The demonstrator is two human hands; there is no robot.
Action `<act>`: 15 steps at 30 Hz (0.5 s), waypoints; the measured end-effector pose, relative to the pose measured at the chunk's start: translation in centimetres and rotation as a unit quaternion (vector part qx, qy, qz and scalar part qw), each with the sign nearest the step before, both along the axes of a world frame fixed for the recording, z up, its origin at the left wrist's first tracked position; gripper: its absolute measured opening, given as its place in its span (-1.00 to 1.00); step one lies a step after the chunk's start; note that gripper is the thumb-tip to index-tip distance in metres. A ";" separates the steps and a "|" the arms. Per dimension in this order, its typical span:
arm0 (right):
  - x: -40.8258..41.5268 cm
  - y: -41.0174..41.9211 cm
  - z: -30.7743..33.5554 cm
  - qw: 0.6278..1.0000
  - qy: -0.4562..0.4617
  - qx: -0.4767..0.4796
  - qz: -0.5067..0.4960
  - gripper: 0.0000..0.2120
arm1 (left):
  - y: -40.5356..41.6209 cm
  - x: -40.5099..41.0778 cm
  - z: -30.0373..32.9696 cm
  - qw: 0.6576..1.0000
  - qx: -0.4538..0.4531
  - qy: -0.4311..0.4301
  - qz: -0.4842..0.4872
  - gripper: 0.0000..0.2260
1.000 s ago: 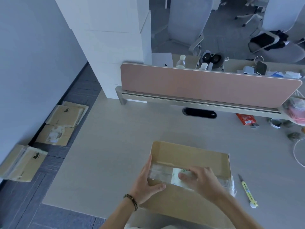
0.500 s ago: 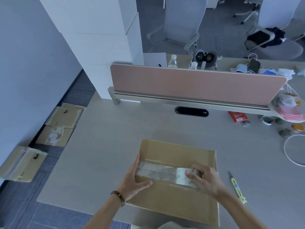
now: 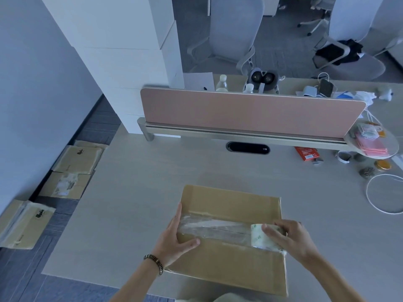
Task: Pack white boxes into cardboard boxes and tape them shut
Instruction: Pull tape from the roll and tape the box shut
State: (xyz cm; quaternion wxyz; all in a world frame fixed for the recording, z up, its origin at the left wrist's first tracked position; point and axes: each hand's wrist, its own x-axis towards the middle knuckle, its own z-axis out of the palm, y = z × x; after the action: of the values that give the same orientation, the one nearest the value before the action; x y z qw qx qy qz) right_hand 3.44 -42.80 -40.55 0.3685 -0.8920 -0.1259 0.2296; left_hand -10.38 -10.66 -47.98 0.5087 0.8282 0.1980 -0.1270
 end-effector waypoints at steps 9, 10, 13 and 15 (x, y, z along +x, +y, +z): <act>0.1 -0.8 0.3 0.959 -0.159 -0.234 0.013 -0.31 | -0.4 0.1 0.4 0.992 0.117 0.011 -0.043 0.05; -0.1 -0.8 0.0 0.962 -0.156 -0.225 0.013 -0.32 | -0.6 0.0 0.4 0.984 0.168 0.011 -0.054 0.04; -0.6 -1.0 -0.7 0.969 -0.147 -0.199 0.010 -0.33 | -1.0 0.0 0.3 0.942 0.324 0.000 -0.093 0.03; -0.6 -1.0 -0.9 0.973 -0.153 -0.173 -0.010 -0.35 | -1.6 0.3 0.4 0.909 0.401 -0.013 -0.116 0.03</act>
State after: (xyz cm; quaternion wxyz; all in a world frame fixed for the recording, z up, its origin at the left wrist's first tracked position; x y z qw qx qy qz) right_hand 2.87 -43.78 -41.43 0.1870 -0.9679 -0.1304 0.1055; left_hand -10.08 -12.29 -47.61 0.1184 0.9811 0.1280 -0.0842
